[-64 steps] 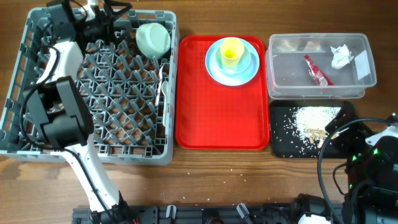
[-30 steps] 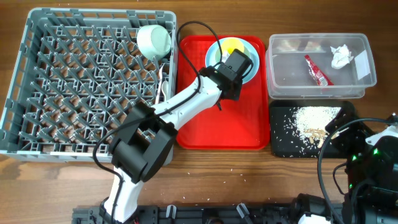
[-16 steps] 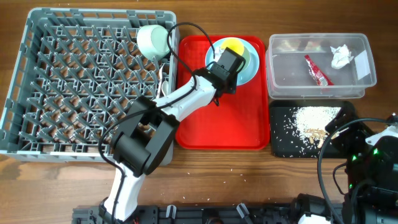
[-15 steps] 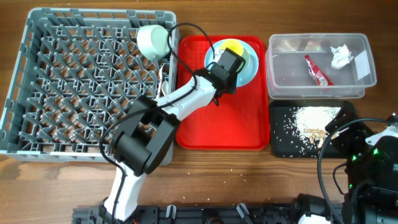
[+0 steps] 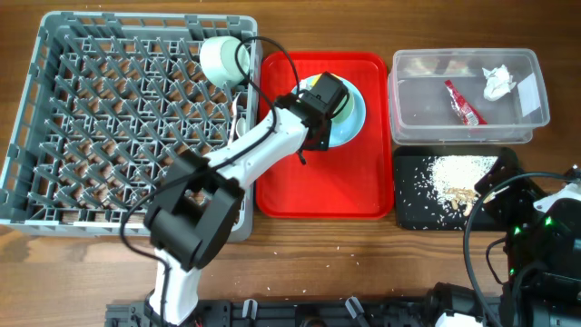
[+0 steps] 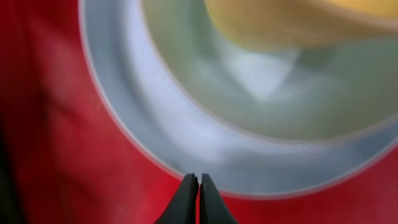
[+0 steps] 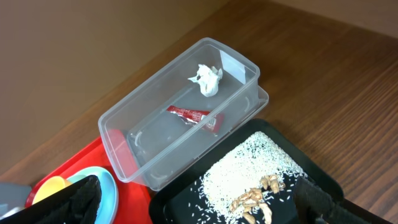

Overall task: Sort waste into correct bins and load items into the dishwasher rack
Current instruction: 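Lower the left gripper and grasp the yellow cup's rim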

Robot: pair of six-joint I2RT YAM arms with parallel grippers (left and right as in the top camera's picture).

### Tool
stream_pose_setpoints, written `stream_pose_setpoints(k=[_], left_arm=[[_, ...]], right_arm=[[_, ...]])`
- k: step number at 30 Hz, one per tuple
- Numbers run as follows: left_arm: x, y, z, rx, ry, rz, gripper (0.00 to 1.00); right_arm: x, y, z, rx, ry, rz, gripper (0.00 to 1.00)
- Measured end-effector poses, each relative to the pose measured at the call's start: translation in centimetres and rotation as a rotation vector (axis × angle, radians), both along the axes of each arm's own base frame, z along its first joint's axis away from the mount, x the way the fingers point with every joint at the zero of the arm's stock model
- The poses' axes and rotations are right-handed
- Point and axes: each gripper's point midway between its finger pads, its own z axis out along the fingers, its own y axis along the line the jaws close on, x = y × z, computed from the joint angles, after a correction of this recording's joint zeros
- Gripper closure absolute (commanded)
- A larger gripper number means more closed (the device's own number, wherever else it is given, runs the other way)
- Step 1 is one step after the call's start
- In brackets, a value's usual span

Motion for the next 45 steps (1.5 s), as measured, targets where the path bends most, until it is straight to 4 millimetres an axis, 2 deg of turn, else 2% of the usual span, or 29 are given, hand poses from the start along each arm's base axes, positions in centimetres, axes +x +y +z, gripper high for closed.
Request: stream_pose_setpoints(k=[3,4,6,8,11,12,14,16,17,18,19,20,21,23,27,31,33,37,41,43,45], left_arm=[[-1.1,0.8,2.1,0.007,0.011,0.002,0.76],[-1.2,0.8,2.7,-0.004,0.008,0.006,0.66],[-1.2,0.4,5.5,-0.061,-0.035,0.005,0.56],[-1.1,-0.3,8.7,-0.114,-0.079,-0.046,0.54],[0.5,-3.6,16.6,-0.253,-0.206,-0.19,0.58],[1.1,-4.3,18.6,-0.28,-0.256,-0.22,0.61],[2.2,-5.3,20.6,-0.314,-0.332,-0.256,0.63],[2.9,-5.9,21.2,-0.32,-0.384,-0.298,0.66],[3.1,-6.1,21.0,-0.315,-0.385,-0.307,0.67],[3.5,-6.5,20.2,-0.309,-0.384,-0.316,0.75],[3.8,-6.8,19.0,-0.295,-0.368,-0.322,0.84],[4.1,-7.0,17.2,-0.273,-0.338,-0.329,0.86],[4.5,-7.4,13.9,-0.242,-0.282,-0.335,0.86],[4.7,-7.6,10.9,-0.214,-0.232,-0.334,0.85],[5.2,-7.6,7.2,-0.171,-0.184,-0.326,0.84],[5.3,-7.8,5.2,-0.157,-0.159,-0.327,0.85],[5.3,-7.8,3.5,-0.141,-0.134,-0.325,0.88],[5.9,-7.8,3.4,-0.132,-0.158,-0.321,0.87],[7.0,-6.5,3.5,-0.051,-0.208,-0.282,0.79],[7.6,-5.5,3.7,0.001,-0.238,-0.255,0.71],[8.1,-4.8,4.1,0.037,-0.262,-0.235,0.69]], right_arm=[[0.0,0.0,0.0,0.0,0.0,0.0,0.0],[0.0,0.0,0.0,0.0,0.0,0.0,0.0],[0.0,0.0,0.0,0.0,0.0,0.0,0.0],[0.0,0.0,0.0,0.0,0.0,0.0,0.0],[0.0,0.0,0.0,0.0,0.0,0.0,0.0],[0.0,0.0,0.0,0.0,0.0,0.0,0.0],[0.0,0.0,0.0,0.0,0.0,0.0,0.0],[0.0,0.0,0.0,0.0,0.0,0.0,0.0],[0.0,0.0,0.0,0.0,0.0,0.0,0.0],[0.0,0.0,0.0,0.0,0.0,0.0,0.0],[0.0,0.0,0.0,0.0,0.0,0.0,0.0],[0.0,0.0,0.0,0.0,0.0,0.0,0.0],[0.0,0.0,0.0,0.0,0.0,0.0,0.0],[0.0,0.0,0.0,0.0,0.0,0.0,0.0],[0.0,0.0,0.0,0.0,0.0,0.0,0.0],[0.0,0.0,0.0,0.0,0.0,0.0,0.0],[0.0,0.0,0.0,0.0,0.0,0.0,0.0],[0.0,0.0,0.0,0.0,0.0,0.0,0.0],[0.0,0.0,0.0,0.0,0.0,0.0,0.0],[0.0,0.0,0.0,0.0,0.0,0.0,0.0],[0.0,0.0,0.0,0.0,0.0,0.0,0.0]])
